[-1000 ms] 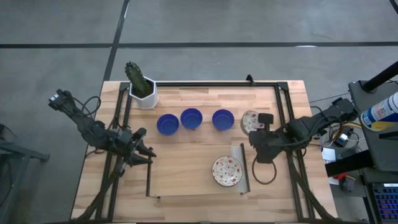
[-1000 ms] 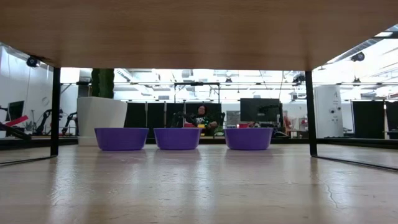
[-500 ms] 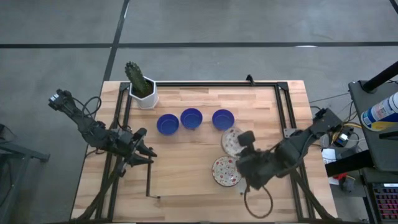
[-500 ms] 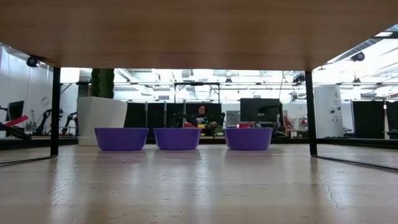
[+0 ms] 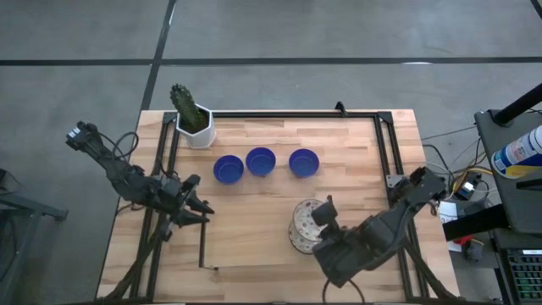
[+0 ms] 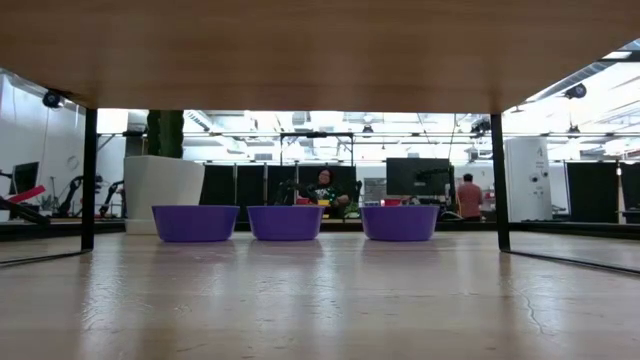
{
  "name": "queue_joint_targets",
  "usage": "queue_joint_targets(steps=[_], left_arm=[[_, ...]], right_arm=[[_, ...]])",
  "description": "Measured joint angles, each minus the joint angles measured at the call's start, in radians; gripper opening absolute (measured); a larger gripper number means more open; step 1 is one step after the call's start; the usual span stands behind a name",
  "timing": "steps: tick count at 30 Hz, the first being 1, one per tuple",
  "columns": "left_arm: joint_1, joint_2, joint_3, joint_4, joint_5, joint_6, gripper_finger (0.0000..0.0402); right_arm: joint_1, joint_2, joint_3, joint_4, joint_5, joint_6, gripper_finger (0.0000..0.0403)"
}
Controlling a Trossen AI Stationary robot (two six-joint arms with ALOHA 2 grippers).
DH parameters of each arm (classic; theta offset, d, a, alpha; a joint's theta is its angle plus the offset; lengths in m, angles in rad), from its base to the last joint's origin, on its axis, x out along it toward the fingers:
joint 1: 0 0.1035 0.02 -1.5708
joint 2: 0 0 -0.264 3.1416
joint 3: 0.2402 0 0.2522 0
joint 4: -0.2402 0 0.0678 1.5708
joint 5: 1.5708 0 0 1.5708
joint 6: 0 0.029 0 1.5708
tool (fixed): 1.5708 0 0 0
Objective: Pick & Place Mini bowls
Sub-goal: Stack the green bowl on the green bowl on the shelf
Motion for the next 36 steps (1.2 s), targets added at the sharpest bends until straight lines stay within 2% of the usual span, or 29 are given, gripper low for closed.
queue_joint_targets(steps=[6, 14, 28, 36], left_arm=[[0.000, 0.002, -0.011, 0.000, 0.000, -0.014, 0.0108], [0.000, 0.002, -0.011, -0.001, 0.000, -0.020, 0.0108], [0.000, 0.002, -0.011, -0.001, 0.000, -0.021, 0.0108], [0.000, 0.002, -0.011, -0.002, 0.000, -0.021, 0.0108]], right_arm=[[0.001, 0.045, 0.023, -0.001, -0.009, -0.005, 0.0011], [0.001, 0.068, 0.044, 0.000, -0.084, 0.013, 0.0011], [0.001, 0.070, 0.025, 0.004, -0.086, 0.076, 0.0014], [0.000, 0.069, 0.025, 0.004, -0.074, 0.108, 0.0066]])
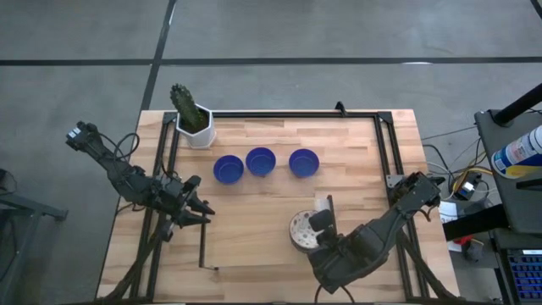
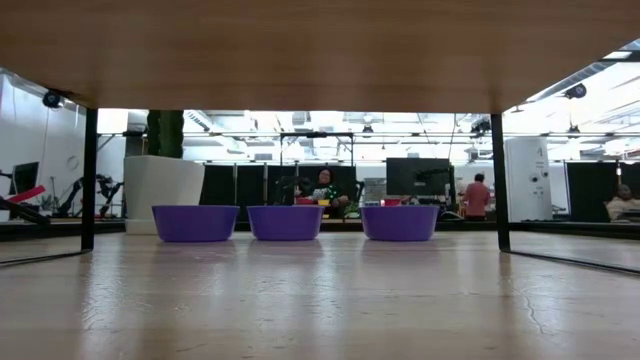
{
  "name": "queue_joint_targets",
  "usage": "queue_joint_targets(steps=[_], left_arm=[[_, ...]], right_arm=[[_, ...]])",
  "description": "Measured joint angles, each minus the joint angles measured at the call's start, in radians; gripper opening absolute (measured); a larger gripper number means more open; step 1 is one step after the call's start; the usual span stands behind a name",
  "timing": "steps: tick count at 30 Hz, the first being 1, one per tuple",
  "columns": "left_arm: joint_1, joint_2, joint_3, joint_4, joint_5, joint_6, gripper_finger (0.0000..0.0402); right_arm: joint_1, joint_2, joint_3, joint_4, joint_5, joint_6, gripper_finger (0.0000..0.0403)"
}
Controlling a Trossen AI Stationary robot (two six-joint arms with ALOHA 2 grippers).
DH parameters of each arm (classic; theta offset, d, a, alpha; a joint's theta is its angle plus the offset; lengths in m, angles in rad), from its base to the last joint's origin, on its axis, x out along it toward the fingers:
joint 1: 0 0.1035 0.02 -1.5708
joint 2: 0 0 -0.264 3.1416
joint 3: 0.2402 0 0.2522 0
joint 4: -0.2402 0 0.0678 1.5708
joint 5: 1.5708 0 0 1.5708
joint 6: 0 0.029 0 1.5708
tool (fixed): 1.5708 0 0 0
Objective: Pick & Place Mini bowls
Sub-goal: Stack the green bowl on the green bowl on the shelf, then put the left blue bowl on the shelf
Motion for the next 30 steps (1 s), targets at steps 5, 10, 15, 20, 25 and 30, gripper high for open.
queue_joint_targets(steps=[5, 10, 15, 20, 25, 30], left_arm=[[0.000, 0.000, 0.000, 0.000, 0.000, 0.000, 0.0108], [0.000, 0.000, 0.000, -0.001, 0.000, 0.000, 0.0108], [0.000, 0.000, 0.000, -0.003, 0.000, 0.000, 0.0108], [0.000, 0.000, 0.000, -0.007, 0.000, 0.000, 0.0108], [0.000, 0.000, 0.000, -0.007, 0.000, 0.001, 0.0108], [0.000, 0.000, 0.000, -0.008, 0.000, 0.002, 0.0108]], right_arm=[[-0.001, -0.003, 0.000, -0.001, 0.000, -0.002, 0.0096], [0.000, -0.020, 0.003, -0.005, -0.004, 0.007, 0.0110], [0.003, -0.024, 0.043, -0.004, -0.030, 0.020, 0.0109], [0.003, -0.025, 0.083, -0.004, -0.078, 0.044, 0.0100], [0.004, -0.026, 0.101, -0.004, -0.056, 0.039, 0.0090], [0.005, -0.030, 0.094, -0.003, -0.005, 0.018, 0.0074]])
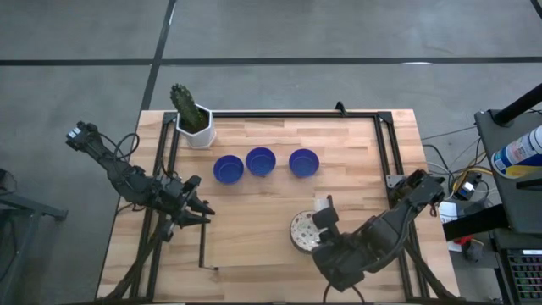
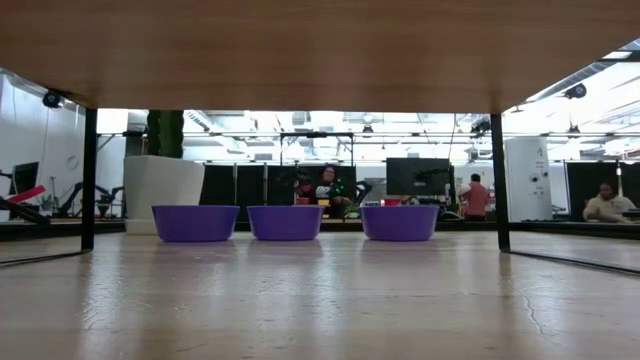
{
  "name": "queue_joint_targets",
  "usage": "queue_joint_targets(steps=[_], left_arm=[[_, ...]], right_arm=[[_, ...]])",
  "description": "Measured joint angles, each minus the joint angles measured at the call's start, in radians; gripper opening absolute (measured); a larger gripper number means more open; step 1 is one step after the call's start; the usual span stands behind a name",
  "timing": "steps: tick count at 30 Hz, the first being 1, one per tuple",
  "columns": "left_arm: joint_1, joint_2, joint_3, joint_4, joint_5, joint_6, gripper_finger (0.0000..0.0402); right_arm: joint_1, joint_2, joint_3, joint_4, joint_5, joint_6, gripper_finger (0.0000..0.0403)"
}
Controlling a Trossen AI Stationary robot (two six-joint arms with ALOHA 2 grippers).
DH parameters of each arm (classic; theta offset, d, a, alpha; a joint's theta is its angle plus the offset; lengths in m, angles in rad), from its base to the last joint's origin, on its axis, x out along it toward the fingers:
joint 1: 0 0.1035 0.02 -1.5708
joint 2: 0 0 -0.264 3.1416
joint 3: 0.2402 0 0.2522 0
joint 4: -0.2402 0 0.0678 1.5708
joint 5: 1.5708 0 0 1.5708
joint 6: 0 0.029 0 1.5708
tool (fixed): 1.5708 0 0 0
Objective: Pick & Place Mini bowls
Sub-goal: Put the left blue bowl on the shelf
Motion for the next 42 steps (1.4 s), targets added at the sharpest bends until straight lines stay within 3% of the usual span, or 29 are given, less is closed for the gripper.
queue_joint_targets(steps=[6, 12, 20, 28, 36, 42], left_arm=[[0.000, 0.000, -0.001, 0.001, -0.020, 0.012, 0.0108], [0.007, 0.015, -0.001, 0.002, -0.138, -0.035, 0.0108], [0.106, 0.058, 0.040, -0.026, -0.155, -0.049, 0.0108], [0.281, 0.072, 0.209, -0.325, -0.115, -0.083, 0.0108], [0.556, 0.152, 0.300, -0.526, 0.004, -0.092, 0.0108], [0.813, 0.252, 0.354, -0.549, 0.291, -0.067, 0.0108]], right_arm=[[0.018, -0.063, -0.023, 0.000, 0.182, 0.008, 0.0033], [0.033, -0.124, -0.083, 0.004, 0.310, 0.105, 0.0009], [0.035, -0.256, -0.397, 0.287, 0.345, 0.084, 0.0008], [0.047, -0.489, -0.725, 0.593, 0.380, 0.023, 0.0008], [0.044, -0.717, -1.000, 0.872, 0.484, -0.156, 0.0008], [0.028, -0.865, -1.153, 0.985, 0.499, -0.229, 0.0008]])
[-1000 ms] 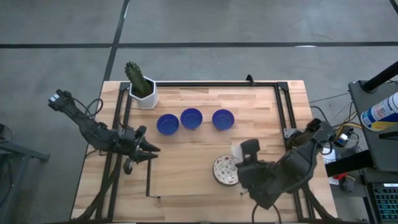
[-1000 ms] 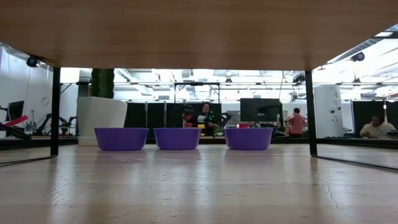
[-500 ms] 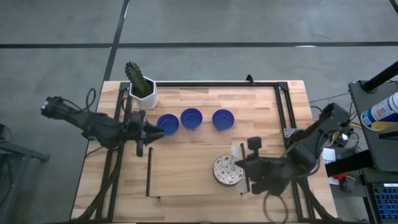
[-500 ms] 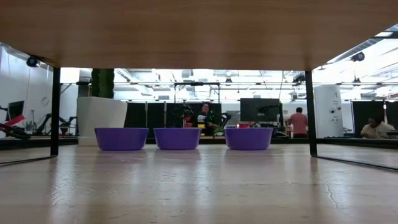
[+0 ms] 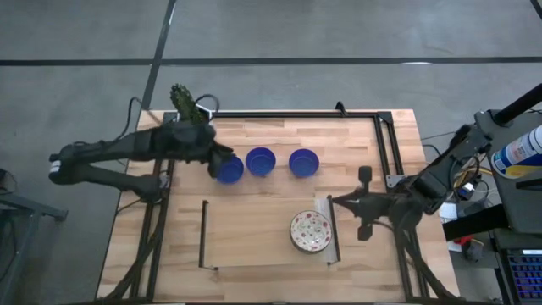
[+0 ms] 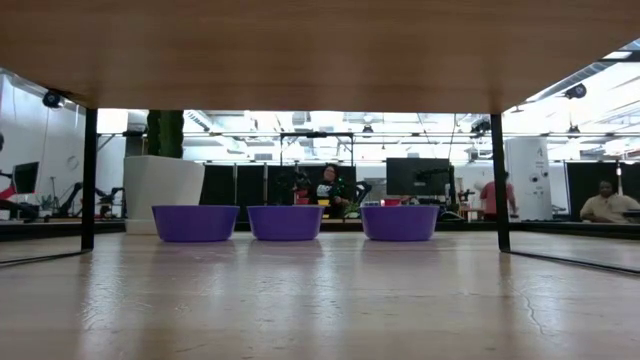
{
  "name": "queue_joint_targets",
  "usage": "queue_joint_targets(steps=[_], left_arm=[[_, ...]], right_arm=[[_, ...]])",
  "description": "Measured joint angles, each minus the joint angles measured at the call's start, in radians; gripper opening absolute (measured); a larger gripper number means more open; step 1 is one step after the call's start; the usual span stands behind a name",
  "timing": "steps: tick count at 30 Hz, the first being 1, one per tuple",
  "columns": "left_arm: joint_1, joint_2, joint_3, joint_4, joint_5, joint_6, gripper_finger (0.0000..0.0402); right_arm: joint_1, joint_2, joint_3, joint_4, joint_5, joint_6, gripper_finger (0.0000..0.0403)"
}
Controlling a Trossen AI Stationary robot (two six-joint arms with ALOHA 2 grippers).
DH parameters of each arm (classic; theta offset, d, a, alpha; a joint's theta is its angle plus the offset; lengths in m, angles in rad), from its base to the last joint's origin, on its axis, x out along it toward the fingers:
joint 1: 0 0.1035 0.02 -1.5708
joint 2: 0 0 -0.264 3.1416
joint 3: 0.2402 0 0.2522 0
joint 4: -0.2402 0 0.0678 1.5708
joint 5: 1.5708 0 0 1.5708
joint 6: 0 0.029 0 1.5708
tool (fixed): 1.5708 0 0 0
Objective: Pick & Place Mini bowls
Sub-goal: Put the left blue bowl on the shelf
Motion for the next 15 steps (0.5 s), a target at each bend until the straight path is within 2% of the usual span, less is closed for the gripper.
queue_joint_targets(steps=[3, 7, 11, 15], left_arm=[[0.100, 0.070, 0.022, -0.003, 0.124, 0.004, 0.0108], [0.179, 0.158, 0.054, -0.005, 0.250, 0.025, 0.0108], [0.237, 0.252, 0.095, -0.042, 0.273, 0.051, 0.0108], [0.304, 0.344, 0.168, -0.157, 0.278, 0.047, 0.0108]], right_arm=[[-0.002, -0.060, -0.064, 0.040, 0.001, -0.030, 0.0008], [-0.009, -0.124, -0.127, 0.101, 0.000, -0.059, 0.0008], [-0.017, -0.166, -0.162, 0.104, 0.000, -0.060, 0.0008], [-0.030, -0.192, -0.176, 0.106, 0.001, -0.055, 0.0008]])
